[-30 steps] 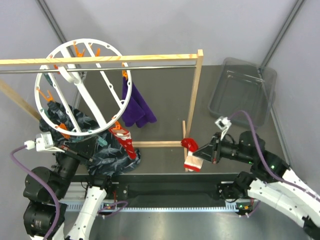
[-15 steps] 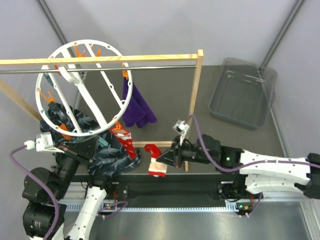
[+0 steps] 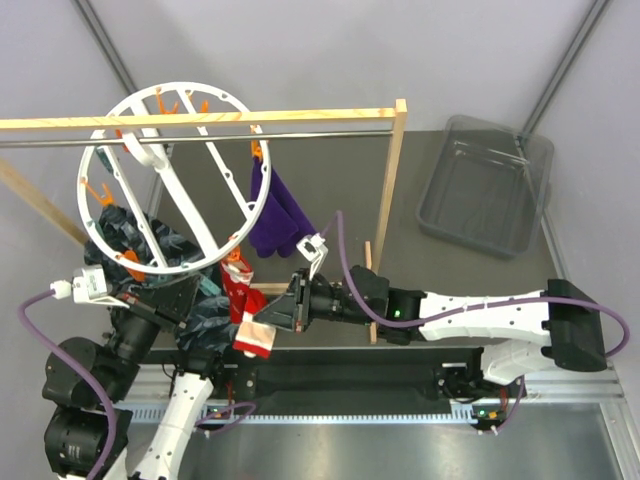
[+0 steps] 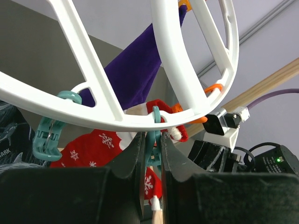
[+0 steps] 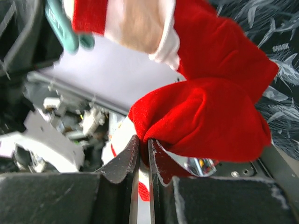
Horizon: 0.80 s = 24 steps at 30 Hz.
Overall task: Clip the socks to the hanger
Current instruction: Clamp the sock onto the hanger.
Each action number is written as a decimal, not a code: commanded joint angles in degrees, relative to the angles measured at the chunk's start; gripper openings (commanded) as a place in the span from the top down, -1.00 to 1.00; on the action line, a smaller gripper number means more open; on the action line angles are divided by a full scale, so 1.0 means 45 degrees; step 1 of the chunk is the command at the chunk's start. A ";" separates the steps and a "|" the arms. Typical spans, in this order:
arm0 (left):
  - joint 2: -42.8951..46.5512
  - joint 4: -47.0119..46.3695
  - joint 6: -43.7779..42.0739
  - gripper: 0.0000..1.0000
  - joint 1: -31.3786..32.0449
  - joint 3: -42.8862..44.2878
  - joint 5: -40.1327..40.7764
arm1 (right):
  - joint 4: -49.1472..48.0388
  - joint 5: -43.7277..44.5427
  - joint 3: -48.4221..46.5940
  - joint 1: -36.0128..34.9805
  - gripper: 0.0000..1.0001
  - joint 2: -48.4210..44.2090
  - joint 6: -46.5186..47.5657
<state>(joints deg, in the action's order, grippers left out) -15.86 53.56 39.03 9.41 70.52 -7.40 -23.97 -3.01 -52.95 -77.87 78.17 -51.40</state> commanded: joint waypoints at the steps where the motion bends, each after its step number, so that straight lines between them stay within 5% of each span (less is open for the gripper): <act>1: 0.0126 0.0442 0.0039 1.00 -0.0040 0.0169 -0.0757 | -0.1062 0.1344 -0.0441 -0.0138 1.00 -0.0378 -0.1467; 7: 0.0165 0.0246 0.0077 1.00 -0.0060 0.0168 -0.1031 | -0.0826 0.2777 -0.0636 -0.0138 1.00 -0.0341 -0.2738; 24: 0.0321 0.0070 0.0117 1.00 -0.0079 0.0266 -0.1442 | -0.1294 0.1372 -0.2746 0.0116 1.00 0.1631 -0.4340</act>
<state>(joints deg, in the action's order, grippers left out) -14.74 52.58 39.53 9.23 70.83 -10.76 -26.13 4.91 -62.76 -77.73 84.40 -68.97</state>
